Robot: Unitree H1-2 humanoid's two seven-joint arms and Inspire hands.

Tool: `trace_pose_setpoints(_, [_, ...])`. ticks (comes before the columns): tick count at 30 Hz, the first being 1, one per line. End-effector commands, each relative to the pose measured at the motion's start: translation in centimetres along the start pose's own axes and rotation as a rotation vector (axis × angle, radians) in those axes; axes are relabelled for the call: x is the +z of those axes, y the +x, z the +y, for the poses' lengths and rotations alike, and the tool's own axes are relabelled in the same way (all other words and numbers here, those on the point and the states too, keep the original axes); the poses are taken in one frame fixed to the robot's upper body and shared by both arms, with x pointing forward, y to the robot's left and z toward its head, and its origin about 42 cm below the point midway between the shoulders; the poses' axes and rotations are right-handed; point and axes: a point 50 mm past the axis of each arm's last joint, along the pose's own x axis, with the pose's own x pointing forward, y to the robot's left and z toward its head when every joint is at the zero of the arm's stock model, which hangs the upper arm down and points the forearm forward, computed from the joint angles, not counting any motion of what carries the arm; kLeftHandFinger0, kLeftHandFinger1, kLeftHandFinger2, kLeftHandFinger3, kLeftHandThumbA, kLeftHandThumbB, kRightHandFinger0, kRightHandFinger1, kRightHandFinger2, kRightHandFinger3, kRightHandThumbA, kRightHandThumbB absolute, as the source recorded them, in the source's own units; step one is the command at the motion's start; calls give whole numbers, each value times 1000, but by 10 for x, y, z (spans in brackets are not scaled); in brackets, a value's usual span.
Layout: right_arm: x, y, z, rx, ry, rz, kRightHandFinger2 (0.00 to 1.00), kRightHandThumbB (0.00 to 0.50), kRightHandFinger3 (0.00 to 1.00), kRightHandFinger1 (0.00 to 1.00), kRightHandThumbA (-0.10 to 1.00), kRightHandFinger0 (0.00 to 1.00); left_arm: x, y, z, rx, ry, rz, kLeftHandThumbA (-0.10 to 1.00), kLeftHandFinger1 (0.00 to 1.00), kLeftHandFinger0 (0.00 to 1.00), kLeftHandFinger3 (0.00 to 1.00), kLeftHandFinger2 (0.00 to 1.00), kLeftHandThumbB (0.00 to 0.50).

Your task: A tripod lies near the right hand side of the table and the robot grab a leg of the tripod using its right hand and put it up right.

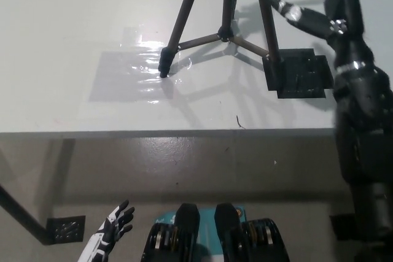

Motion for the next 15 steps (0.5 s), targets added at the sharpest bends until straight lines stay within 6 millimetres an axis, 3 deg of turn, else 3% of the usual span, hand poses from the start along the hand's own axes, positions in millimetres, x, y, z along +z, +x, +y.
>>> trace_pose_setpoints(1, [209,-97,-4,111,-117,-707,1000,500,1000,1000,901,1000,5,-3,7,-13,19,-46,1000,1000,1000,1000,1000,282])
trace_pose_setpoints(2, [209,-109,1,94,-121,-730,1000,500,1000,1000,910,1000,5,-2,6,-12,18,-45,1000,1000,1000,1000,1000,290])
trace_pose_setpoints(3, [208,-133,9,111,-106,-754,1000,500,1000,1000,931,1000,5,-2,6,-10,19,-43,1000,1000,1000,1000,1000,294])
trace_pose_setpoints(4, [208,-147,15,128,-62,-746,1000,500,1000,1000,873,1000,5,-1,5,-13,18,-45,1000,1000,1000,1000,1000,293])
trace_pose_setpoints(5, [207,-175,28,163,35,-706,1000,500,1000,1000,835,1000,5,0,5,-15,19,-46,1000,1000,1000,1000,1000,302])
trace_pose_setpoints(6, [207,-178,29,165,44,-700,1000,500,1000,1000,834,1000,5,0,5,-16,18,-45,1000,1000,1000,1000,1000,303])
trace_pose_setpoints(7, [204,-208,39,158,10,-671,1000,463,1000,1000,821,1000,7,1,5,-10,15,-48,1000,1000,1000,1000,1000,310])
trace_pose_setpoints(8, [204,-215,42,157,0,-664,1000,456,1000,1000,819,1000,7,1,5,-9,13,-48,1000,1000,1000,1000,1000,311])
trace_pose_setpoints(9, [199,-235,50,139,-39,-634,1000,445,1000,1000,873,1000,8,1,5,-9,7,-50,1000,1000,1000,1000,1000,310])
trace_pose_setpoints(10, [192,-239,54,129,-31,-627,1000,443,1000,1000,949,1000,9,1,5,-7,11,-53,1000,1000,1000,1000,1000,313])
trace_pose_setpoints(11, [177,-247,63,167,58,-583,1000,441,1000,1000,936,1000,10,1,5,0,15,-59,1000,1000,1000,1000,1000,322])
trace_pose_setpoints(13, [164,-251,64,183,62,-516,1000,400,1000,1000,1000,1000,10,3,5,2,17,-64,1000,1000,1000,1000,1000,325])
trace_pose_setpoints(14, [137,-260,59,168,-4,-397,1000,305,1000,1000,1000,1000,12,2,5,6,16,-67,1000,1000,1000,1000,1000,322])
trace_pose_setpoints(15, [124,-267,56,157,-29,-329,1000,304,1000,1000,1000,1000,12,2,4,9,16,-71,1000,1000,1000,1000,1000,321])
